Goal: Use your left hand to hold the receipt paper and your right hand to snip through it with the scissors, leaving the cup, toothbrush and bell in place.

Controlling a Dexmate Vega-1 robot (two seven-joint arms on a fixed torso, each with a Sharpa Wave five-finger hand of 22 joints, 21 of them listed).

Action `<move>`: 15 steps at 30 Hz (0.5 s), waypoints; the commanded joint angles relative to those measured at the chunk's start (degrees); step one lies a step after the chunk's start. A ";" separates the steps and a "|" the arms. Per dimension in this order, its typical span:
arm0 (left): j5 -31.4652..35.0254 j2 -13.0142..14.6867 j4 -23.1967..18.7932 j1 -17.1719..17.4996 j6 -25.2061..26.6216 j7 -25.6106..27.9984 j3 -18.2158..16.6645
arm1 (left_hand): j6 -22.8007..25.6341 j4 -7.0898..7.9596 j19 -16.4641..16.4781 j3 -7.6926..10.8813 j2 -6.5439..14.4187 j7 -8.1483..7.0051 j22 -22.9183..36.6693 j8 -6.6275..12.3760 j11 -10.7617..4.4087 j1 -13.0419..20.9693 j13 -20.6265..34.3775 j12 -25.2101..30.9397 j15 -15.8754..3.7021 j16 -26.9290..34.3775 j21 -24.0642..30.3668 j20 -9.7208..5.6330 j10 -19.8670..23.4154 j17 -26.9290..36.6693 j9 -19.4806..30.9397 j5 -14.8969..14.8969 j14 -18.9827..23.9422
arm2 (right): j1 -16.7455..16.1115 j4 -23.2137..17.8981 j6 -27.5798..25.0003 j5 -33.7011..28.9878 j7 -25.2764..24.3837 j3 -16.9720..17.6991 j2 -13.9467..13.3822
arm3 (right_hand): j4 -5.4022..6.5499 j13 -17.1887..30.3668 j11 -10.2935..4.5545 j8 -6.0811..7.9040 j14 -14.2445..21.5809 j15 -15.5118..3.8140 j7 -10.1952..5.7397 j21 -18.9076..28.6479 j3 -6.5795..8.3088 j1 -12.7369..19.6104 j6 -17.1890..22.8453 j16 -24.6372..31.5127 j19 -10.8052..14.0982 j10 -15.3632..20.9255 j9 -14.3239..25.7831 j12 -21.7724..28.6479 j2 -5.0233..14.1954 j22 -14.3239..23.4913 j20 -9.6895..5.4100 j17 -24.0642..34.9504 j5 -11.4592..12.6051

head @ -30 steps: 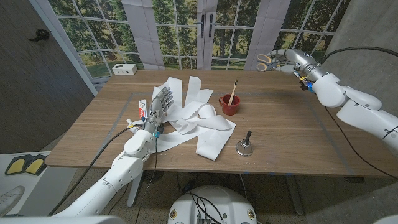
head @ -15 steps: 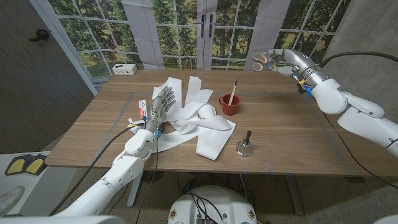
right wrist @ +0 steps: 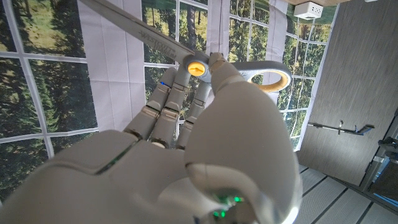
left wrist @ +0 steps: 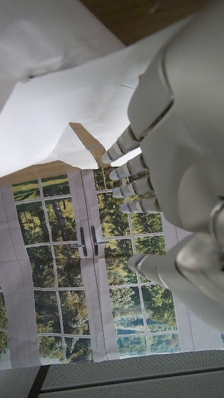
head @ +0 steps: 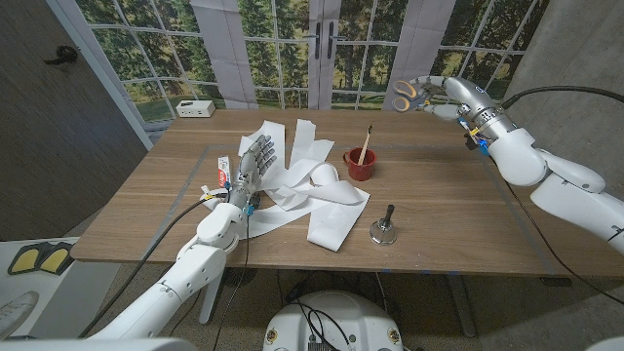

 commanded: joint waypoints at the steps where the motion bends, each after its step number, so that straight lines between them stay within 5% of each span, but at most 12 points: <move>1: -0.69 0.30 -1.98 1.01 -0.21 0.09 -0.62 | 1.08 -0.17 0.08 0.43 0.55 -0.12 0.18 0.52 -0.36 0.10 0.23 0.18 -3.04 0.17 -0.11 1.41 0.60 0.23 0.23 0.22 0.56 | -2.20 -0.91 3.35 -1.22 -2.14 2.14 2.24 | 0.25 3.74 -4.94 0.00 4.01 -13.38 -0.16 0.30 0.90 0.00 0.19 -0.17 -0.36 4.91 0.19 0.53 0.63 -0.05 -3.19 9.77 0.26; 7: -1.24 0.33 -2.63 1.08 -0.77 -0.70 -0.84 | 1.66 -0.18 0.03 0.41 0.49 -0.05 0.20 0.66 -0.55 0.06 0.30 0.38 -2.84 0.29 -0.13 2.18 1.17 0.27 0.27 0.15 0.95 | -2.36 -0.99 4.60 -2.11 -2.38 2.37 3.37 | 0.23 3.74 -4.93 0.00 4.04 -13.38 -0.19 0.54 0.92 0.00 0.27 -0.32 -0.34 4.82 0.17 0.48 0.62 -0.09 -3.18 9.97 0.26; 10: -0.67 0.56 -4.22 1.69 -1.02 0.24 -1.17 | 3.42 -0.18 1.29 0.64 0.84 0.84 0.20 1.06 -0.78 0.19 0.43 1.04 -4.06 0.75 0.27 -0.33 3.18 0.28 0.32 0.15 2.94 | -2.47 -1.21 4.65 -3.96 -3.06 2.21 3.81 | 0.22 3.80 -4.92 -0.03 4.07 -13.38 -0.18 0.62 0.93 0.00 0.23 -0.39 -0.41 4.84 0.17 0.52 0.61 -0.11 -3.21 10.05 0.25; 15: 0.04 1.22 -5.74 2.50 -2.02 0.23 -1.62 | 3.98 -0.24 1.37 0.79 1.01 1.04 0.18 1.11 -0.84 0.37 0.46 1.21 -3.95 0.74 0.23 -0.09 3.84 0.26 0.31 0.13 3.46 | -3.00 -1.20 5.85 -4.98 -4.18 2.41 4.82 | 0.21 3.72 -4.95 -0.01 4.12 -13.38 -0.15 0.78 0.95 0.01 0.33 -0.48 -0.39 4.81 0.16 0.45 0.60 -0.13 -3.22 10.18 0.26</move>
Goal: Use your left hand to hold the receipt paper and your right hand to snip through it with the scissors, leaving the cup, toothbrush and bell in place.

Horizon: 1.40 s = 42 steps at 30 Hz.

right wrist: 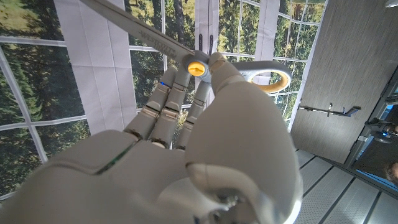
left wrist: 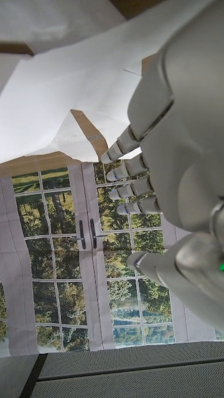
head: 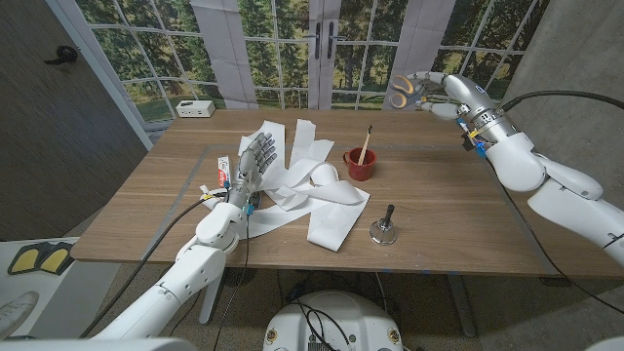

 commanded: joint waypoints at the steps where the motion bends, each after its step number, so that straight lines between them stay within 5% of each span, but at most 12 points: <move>1: 0.74 1.04 -3.35 1.56 -1.55 0.22 -0.97 | 0.54 -0.08 0.18 0.64 0.50 0.18 0.18 0.38 -0.02 0.31 0.16 0.30 -3.69 0.44 0.22 0.14 0.32 0.10 0.31 0.12 0.59 | -1.21 -0.30 2.63 -2.98 -2.40 0.57 2.43 | 0.32 3.73 -4.96 0.03 4.02 -13.27 -0.12 0.60 0.56 0.23 0.43 -0.07 -0.18 4.83 0.15 0.24 0.66 0.13 -3.00 10.22 0.32; 14: 0.43 3.24 -6.85 3.32 -0.21 0.20 -2.11 | 0.59 -0.17 -0.03 0.76 0.57 0.50 0.18 0.20 0.35 0.48 0.19 0.10 -3.37 0.26 0.06 -0.15 0.13 0.09 0.31 0.07 0.66 | -1.24 -0.80 5.25 -8.23 -5.99 -0.03 5.06 | 0.30 3.65 -4.97 -0.05 4.15 -13.27 -0.09 1.05 0.61 0.22 0.41 -0.38 -0.29 4.81 0.13 0.17 0.63 0.04 -3.01 10.60 0.33; 20: 0.06 3.93 -8.10 3.76 0.29 -0.18 -2.37 | 0.42 -0.19 -0.43 0.81 0.56 0.50 0.19 -0.03 0.30 0.51 0.24 -0.11 -2.36 0.20 -0.11 1.06 -0.15 0.13 0.32 0.01 0.87 | -1.38 -1.07 6.18 -10.36 -7.50 -0.16 6.03 | 0.29 3.69 -4.98 -0.07 4.21 -13.27 -0.06 1.26 0.62 0.21 0.41 -0.52 -0.29 4.82 0.13 0.18 0.61 0.00 -2.99 10.77 0.33; 21: 0.08 3.97 -8.15 3.80 0.28 -0.21 -2.40 | 0.41 -0.13 -0.54 0.81 0.58 0.58 0.21 -0.09 0.32 0.44 0.26 -0.18 -1.95 0.24 -0.14 2.42 -0.24 0.18 0.32 -0.01 1.11 | -1.46 -1.19 6.15 -10.60 -7.54 -0.16 6.13 | 0.29 3.67 -4.99 -0.07 4.21 -13.27 -0.09 1.30 0.63 0.21 0.42 -0.55 -0.31 4.80 0.12 0.16 0.60 -0.01 -2.98 10.80 0.33; 24: -0.44 4.11 -8.20 3.85 0.46 -0.61 -2.52 | 0.40 -0.11 -0.51 0.82 0.60 0.69 0.22 -0.13 0.27 0.42 0.27 -0.18 -1.82 0.24 -0.12 2.90 -0.19 0.19 0.32 -0.01 1.18 | -1.74 -1.34 6.28 -11.44 -8.09 -0.15 6.51 | 0.28 3.65 -5.01 -0.07 4.22 -13.27 -0.06 1.38 0.63 0.21 0.44 -0.62 -0.34 4.83 0.12 0.16 0.59 -0.02 -3.03 10.87 0.33; 25: -0.51 4.10 -8.16 3.85 0.51 -0.62 -2.54 | 0.33 -0.05 -0.66 0.81 0.60 0.68 0.26 -0.21 0.35 0.32 0.31 -0.23 -1.45 0.24 -0.15 4.55 -0.20 0.25 0.33 -0.03 1.31 | -1.81 -1.36 6.39 -11.60 -8.18 -0.14 6.59 | 0.27 3.64 -5.02 -0.08 4.22 -13.27 -0.08 1.44 0.64 0.21 0.44 -0.65 -0.28 4.86 0.12 0.16 0.58 -0.03 -3.03 10.90 0.33; 28: -0.96 4.13 -8.06 3.84 0.63 -0.98 -2.59 | 0.11 0.04 -0.94 0.77 0.56 0.60 0.32 -0.33 0.75 0.15 0.36 -0.13 -1.09 0.36 -0.21 5.46 0.14 0.31 0.34 -0.06 1.71 | -2.06 -1.43 6.49 -12.84 -9.20 -0.10 7.03 | 0.27 3.64 -5.02 -0.08 4.25 -13.27 -0.10 1.51 0.65 0.21 0.46 -0.72 -0.37 4.87 0.12 0.15 0.59 -0.05 -3.05 10.98 0.33; 30: -1.29 4.11 -8.04 3.83 0.62 -1.25 -2.62 | -0.04 0.25 -1.05 0.71 0.54 -0.26 0.52 -0.42 1.38 -0.27 0.46 -0.02 0.06 0.32 -0.07 8.54 0.64 0.46 0.38 -0.09 1.80 | -2.24 -1.43 6.61 -13.80 -10.44 -0.03 7.53 | 0.27 3.62 -5.02 -0.09 4.27 -13.27 -0.15 1.60 0.66 0.21 0.47 -0.79 -0.39 4.92 0.12 0.16 0.58 -0.07 -3.04 11.05 0.33; 35: -1.68 3.92 -7.92 3.71 0.20 -2.12 -2.43 | 0.18 0.70 -1.04 0.59 0.58 -0.44 0.81 -0.27 -0.99 -1.15 0.99 1.08 -0.54 1.12 0.22 9.76 3.26 0.82 0.45 -0.10 4.04 | -2.59 -1.61 7.26 -14.58 -11.86 0.16 8.25 | 0.26 3.48 -5.05 -0.10 4.33 -13.27 -0.25 1.76 0.68 0.21 0.49 -0.92 -0.51 4.91 0.12 0.06 0.58 -0.11 -3.08 11.21 0.33; 42: -1.53 4.60 -9.25 4.23 0.16 -2.48 -2.54 | 1.38 1.01 -0.65 0.52 0.60 -1.13 1.07 0.23 -1.17 -1.85 1.64 1.87 -1.13 1.84 0.61 10.87 4.83 1.08 0.55 -0.07 6.24 | -2.77 -2.16 7.61 -16.98 -12.95 0.02 8.45 | 0.24 3.53 -5.06 -0.07 4.40 -13.27 -0.29 2.01 0.71 0.22 0.61 -1.12 -0.59 5.01 0.13 0.12 0.57 -0.16 -3.16 11.43 0.33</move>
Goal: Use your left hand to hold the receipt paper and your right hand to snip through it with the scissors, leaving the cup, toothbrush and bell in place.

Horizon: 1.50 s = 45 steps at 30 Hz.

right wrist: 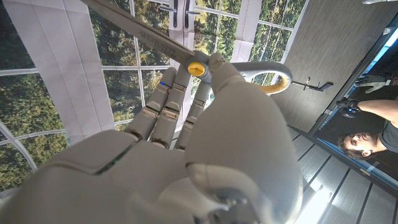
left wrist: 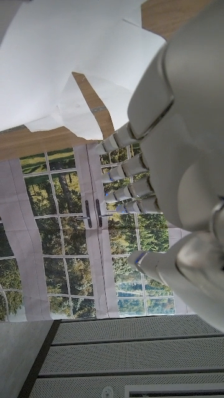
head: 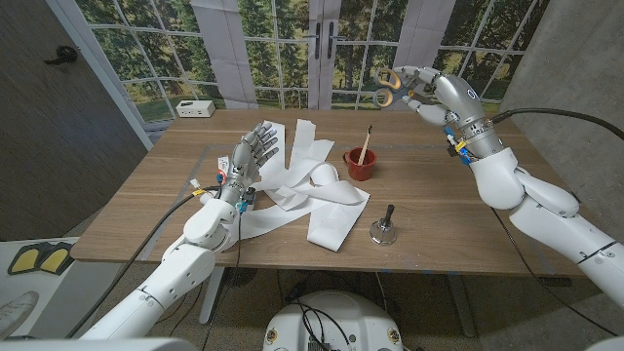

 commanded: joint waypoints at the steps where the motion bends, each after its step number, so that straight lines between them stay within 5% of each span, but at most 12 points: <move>1: -0.48 0.83 -1.56 0.62 -0.19 -1.24 -0.20 | 1.04 0.39 0.40 0.20 -0.06 -0.54 0.28 0.60 -0.15 -0.64 0.43 0.59 -1.13 0.84 0.43 0.89 0.99 0.31 0.25 -0.07 1.54 | -0.53 -0.72 0.82 -3.91 -2.80 -0.04 1.14 | 0.21 3.49 -5.06 -0.06 4.36 -13.19 -0.11 0.40 0.74 0.20 0.49 -0.26 -0.11 5.03 0.13 0.30 0.55 0.10 -3.13 9.55 0.33; 13: -3.29 1.98 -2.98 1.28 -0.06 -4.27 -0.75 | 2.60 0.60 0.77 0.17 -0.12 -0.25 0.52 1.12 -0.36 -1.29 1.13 1.02 -1.14 1.12 0.77 1.21 1.62 0.52 0.39 -0.04 2.82 | -0.35 -1.47 1.35 -6.90 -4.53 -0.71 1.55 | 0.21 3.46 -5.04 -0.07 4.48 -13.19 -0.28 0.81 0.77 0.17 0.57 -0.61 -0.33 5.10 0.15 0.30 0.52 -0.01 -3.22 9.92 0.32; 17: -7.08 2.24 -2.77 0.97 0.78 -7.73 -0.83 | 4.66 0.90 0.70 0.14 -0.14 -1.44 0.72 1.70 -1.14 -2.13 2.11 2.49 -2.22 2.13 0.95 1.26 4.68 0.95 0.54 -0.01 5.63 | 0.02 -1.51 1.48 -8.45 -5.89 -1.21 2.05 | 0.20 3.38 -5.05 -0.06 4.45 -13.19 -0.28 1.00 0.77 0.16 0.64 -0.77 -0.29 5.17 0.16 0.26 0.49 -0.05 -3.33 10.04 0.31; 21: -8.52 3.21 -3.18 0.60 1.88 -9.53 -0.98 | 5.74 1.20 0.94 0.20 -0.08 -1.10 0.84 1.97 -1.60 -2.88 3.30 3.99 -3.60 3.37 1.19 1.13 7.64 1.54 0.65 0.03 8.55 | 0.39 -1.62 1.43 -9.77 -6.61 -1.74 2.17 | 0.20 3.31 -5.03 -0.04 4.43 -13.19 -0.37 1.14 0.79 0.16 0.71 -0.92 -0.34 5.06 0.17 0.17 0.49 -0.08 -3.41 10.14 0.30; 31: -9.59 6.00 -4.63 -0.41 5.22 -11.23 -1.40 | 9.04 1.34 0.87 0.37 -0.16 -0.87 0.95 3.06 -2.18 -3.54 5.29 5.42 -3.50 4.28 1.33 1.19 9.74 2.36 0.75 0.07 10.20 | 1.41 -1.94 1.10 -13.41 -9.01 -2.75 1.87 | 0.18 3.08 -5.08 0.01 4.49 -13.20 -0.74 1.53 0.82 0.16 0.92 -1.23 -0.35 5.37 0.21 0.14 0.48 -0.17 -3.50 10.40 0.29; 40: -10.18 6.07 -3.72 -1.67 5.95 -12.83 -0.97 | 9.35 1.34 3.50 0.76 0.18 0.77 1.06 2.38 -0.52 -3.97 12.21 13.66 -5.29 10.70 2.61 0.32 21.25 6.10 0.87 0.14 22.17 | 2.39 -2.08 0.61 -15.50 -10.40 -3.90 1.41 | 0.19 3.07 -5.04 -0.01 4.60 -13.20 -0.97 1.86 0.83 0.12 0.94 -1.51 -0.45 5.50 0.25 0.18 0.47 -0.26 -3.61 10.64 0.26; 45: -10.33 6.57 -3.81 -2.45 6.82 -13.57 -0.78 | 9.50 -0.34 7.44 0.17 -0.48 1.07 1.42 0.80 -0.70 -2.24 18.65 21.92 -6.65 18.26 4.09 -0.45 28.97 11.50 0.90 0.12 31.85 | 3.39 -1.54 0.62 -15.98 -10.86 -4.62 1.25 | 0.18 3.06 -5.03 -0.05 4.67 -13.20 -1.06 2.03 0.83 0.12 0.90 -1.65 -0.54 5.48 0.27 0.16 0.44 -0.30 -3.62 10.78 0.25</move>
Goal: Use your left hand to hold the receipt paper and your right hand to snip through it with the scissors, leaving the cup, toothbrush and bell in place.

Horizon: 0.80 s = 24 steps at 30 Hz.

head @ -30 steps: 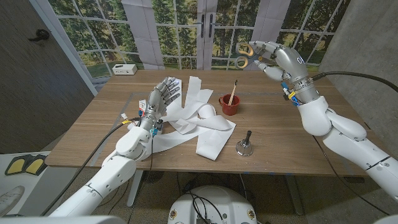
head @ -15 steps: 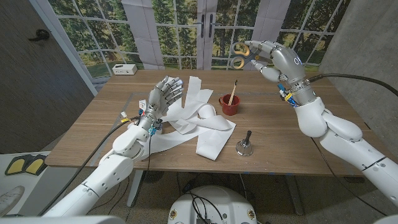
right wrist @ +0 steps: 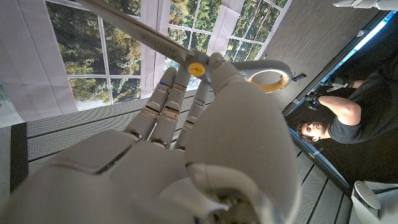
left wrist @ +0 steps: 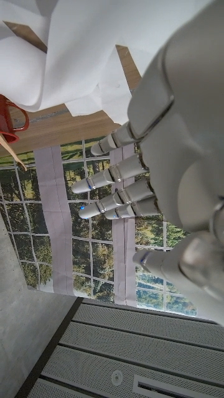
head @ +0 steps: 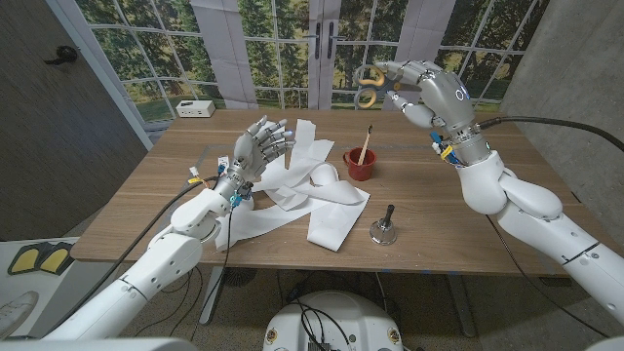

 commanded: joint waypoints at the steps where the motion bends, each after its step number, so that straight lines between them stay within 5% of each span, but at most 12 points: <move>1: -0.96 1.27 0.08 -1.75 2.26 -2.23 0.45 | 1.00 -1.63 4.06 -0.44 -0.65 0.82 0.53 -1.01 -0.21 2.15 6.22 7.38 -5.48 7.40 1.63 -1.02 6.69 5.36 0.13 0.13 8.43 | 1.85 0.54 -0.35 -2.20 -1.62 -1.62 -0.58 | 0.34 2.99 -4.93 -0.02 4.22 -13.23 -0.37 0.45 0.65 0.11 0.23 -0.35 -0.18 5.36 0.10 0.36 0.43 -0.06 -3.95 9.40 0.26; 8: -3.06 1.25 0.41 -3.02 4.22 -4.23 1.07 | 5.64 -2.31 7.58 -2.10 -2.74 2.23 1.45 -0.94 -1.37 4.10 18.45 18.09 -6.79 18.04 3.15 -2.61 11.09 15.54 0.41 0.24 13.76 | 2.92 1.14 -0.24 -3.15 -2.71 -2.48 -1.01 | 0.34 3.01 -4.93 -0.03 4.31 -13.23 -0.43 0.68 0.67 0.10 0.25 -0.55 -0.32 5.40 0.14 0.38 0.45 -0.11 -3.98 9.59 0.24; 10: -4.60 0.86 0.92 -3.34 4.79 -5.32 1.15 | 8.47 -1.23 11.97 -2.41 -2.99 2.84 1.44 -0.88 -1.84 2.70 23.26 22.28 -7.64 21.96 4.75 -3.59 12.68 19.04 0.40 0.36 18.02 | 3.15 1.29 -0.21 -3.14 -2.72 -2.66 -1.20 | 0.34 3.01 -4.93 -0.03 4.33 -13.23 -0.45 0.73 0.67 0.10 0.26 -0.61 -0.39 5.41 0.15 0.39 0.45 -0.13 -4.00 9.64 0.24; 15: -5.89 0.55 1.65 -3.61 5.48 -6.43 1.28 | 9.35 -1.03 18.22 -2.22 -3.13 2.89 1.10 -1.26 -1.83 2.11 22.68 23.50 -7.80 22.96 6.91 -5.64 15.16 18.85 0.28 0.46 21.71 | 3.51 1.61 0.08 -2.94 -2.95 -3.00 -1.60 | 0.34 2.94 -4.94 -0.06 4.36 -13.24 -0.47 0.92 0.68 0.10 0.23 -0.77 -0.41 5.37 0.16 0.33 0.44 -0.16 -3.96 9.74 0.23; 24: -8.92 0.65 2.81 -5.13 7.67 -10.76 1.72 | 11.98 -1.49 20.54 -2.24 -4.37 4.09 1.16 -1.04 -3.11 2.13 20.98 24.03 -7.79 24.10 7.74 -7.09 17.45 18.80 0.16 0.49 25.33 | 4.53 2.41 1.23 -3.84 -4.60 -4.03 -1.80 | 0.33 3.03 -4.92 -0.08 4.44 -13.24 -0.56 1.38 0.68 0.08 0.23 -1.10 -0.33 5.45 0.21 0.41 0.42 -0.20 -3.92 9.97 0.20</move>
